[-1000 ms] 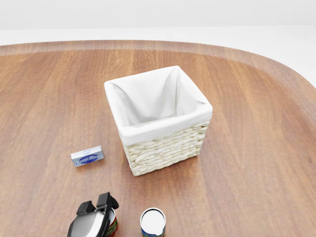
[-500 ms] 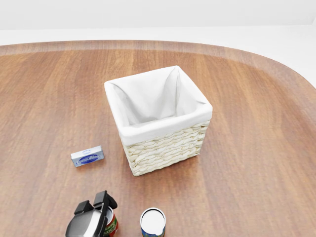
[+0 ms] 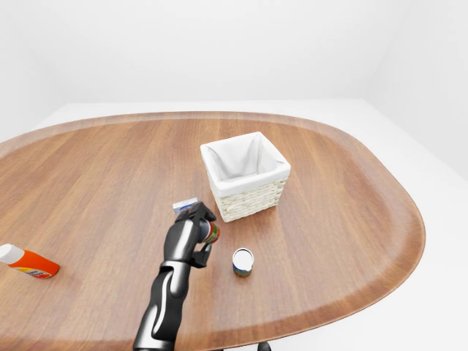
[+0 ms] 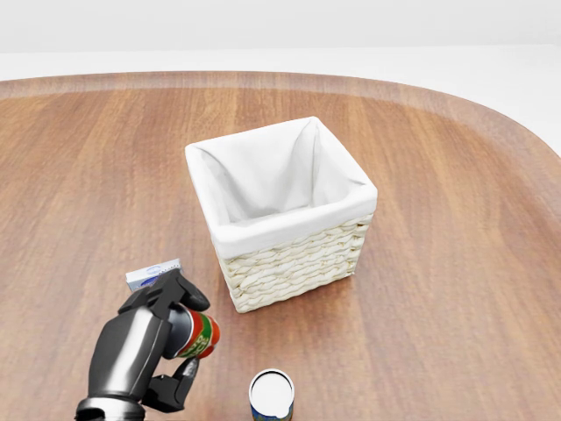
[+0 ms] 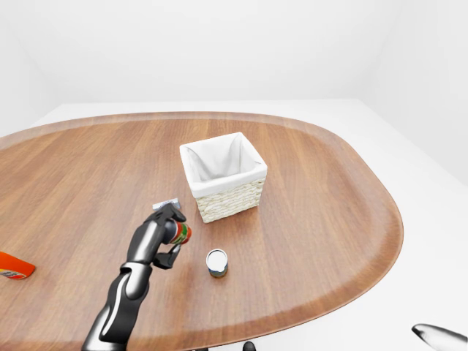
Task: Pick up the tomato sauce, and put it in the basket.
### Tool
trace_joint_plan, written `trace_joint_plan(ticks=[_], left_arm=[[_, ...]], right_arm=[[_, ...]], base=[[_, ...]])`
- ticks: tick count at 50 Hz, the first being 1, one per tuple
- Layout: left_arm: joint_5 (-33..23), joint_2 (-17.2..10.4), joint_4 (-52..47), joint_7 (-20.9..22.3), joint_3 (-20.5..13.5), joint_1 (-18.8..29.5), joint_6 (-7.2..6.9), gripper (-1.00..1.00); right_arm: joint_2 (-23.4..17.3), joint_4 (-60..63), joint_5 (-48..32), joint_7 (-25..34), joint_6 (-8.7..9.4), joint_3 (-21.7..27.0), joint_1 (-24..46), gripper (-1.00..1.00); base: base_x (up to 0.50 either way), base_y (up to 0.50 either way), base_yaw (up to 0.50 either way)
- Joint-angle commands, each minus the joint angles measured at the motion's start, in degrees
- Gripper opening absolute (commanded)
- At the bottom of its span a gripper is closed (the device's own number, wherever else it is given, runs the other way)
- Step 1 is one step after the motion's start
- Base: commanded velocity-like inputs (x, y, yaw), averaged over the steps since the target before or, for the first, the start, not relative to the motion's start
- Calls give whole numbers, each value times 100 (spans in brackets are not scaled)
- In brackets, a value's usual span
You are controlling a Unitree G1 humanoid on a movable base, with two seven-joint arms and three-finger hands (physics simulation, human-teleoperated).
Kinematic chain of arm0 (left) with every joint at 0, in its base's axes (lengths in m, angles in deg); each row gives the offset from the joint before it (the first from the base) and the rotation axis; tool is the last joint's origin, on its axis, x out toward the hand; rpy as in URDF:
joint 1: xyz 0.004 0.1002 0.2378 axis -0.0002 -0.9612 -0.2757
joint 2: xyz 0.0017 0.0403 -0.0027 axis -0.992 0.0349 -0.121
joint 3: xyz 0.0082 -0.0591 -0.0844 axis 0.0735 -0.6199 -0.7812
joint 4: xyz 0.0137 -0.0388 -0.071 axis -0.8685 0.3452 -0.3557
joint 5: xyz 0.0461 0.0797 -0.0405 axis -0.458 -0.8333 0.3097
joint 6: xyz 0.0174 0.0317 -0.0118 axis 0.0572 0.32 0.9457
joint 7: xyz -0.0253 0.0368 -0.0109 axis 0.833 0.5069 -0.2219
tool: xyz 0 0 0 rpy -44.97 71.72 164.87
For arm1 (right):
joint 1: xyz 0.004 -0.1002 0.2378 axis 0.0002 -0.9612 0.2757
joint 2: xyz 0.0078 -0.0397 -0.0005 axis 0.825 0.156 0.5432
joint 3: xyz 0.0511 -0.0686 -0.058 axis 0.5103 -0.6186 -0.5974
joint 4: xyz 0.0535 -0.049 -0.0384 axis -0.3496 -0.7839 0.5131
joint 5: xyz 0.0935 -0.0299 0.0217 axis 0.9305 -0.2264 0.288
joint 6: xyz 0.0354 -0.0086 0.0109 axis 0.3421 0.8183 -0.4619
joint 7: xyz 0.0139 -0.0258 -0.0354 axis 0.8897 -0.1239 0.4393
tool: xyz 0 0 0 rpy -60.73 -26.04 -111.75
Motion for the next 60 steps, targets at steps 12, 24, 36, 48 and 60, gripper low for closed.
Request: trace_joint_plan(ticks=[12,24,36,48,60], left_arm=[[-261,-11,-283,1144,-305,3412,-952,-100],[-677,-396,4595,-235,-355,7461,-941,-100],[-703,-341,7104,-507,-149,8984,-783,-100],[-1125,-104,7458,-9,-164,8906,-952,-100],[-1144,113,7528,-350,-240,8043,-952,-100]], right_arm=[[57,0,-11,51,28,15,32,100],[-7,1,93,11,-26,45,-47,100],[19,1,215,77,105,233,42,100],[-6,1,411,83,123,405,8,100],[-70,1,189,-3,74,143,31,100]], base=[[0,0,0],[0,0,0],[0,0,0],[0,0,0],[0,0,0]])
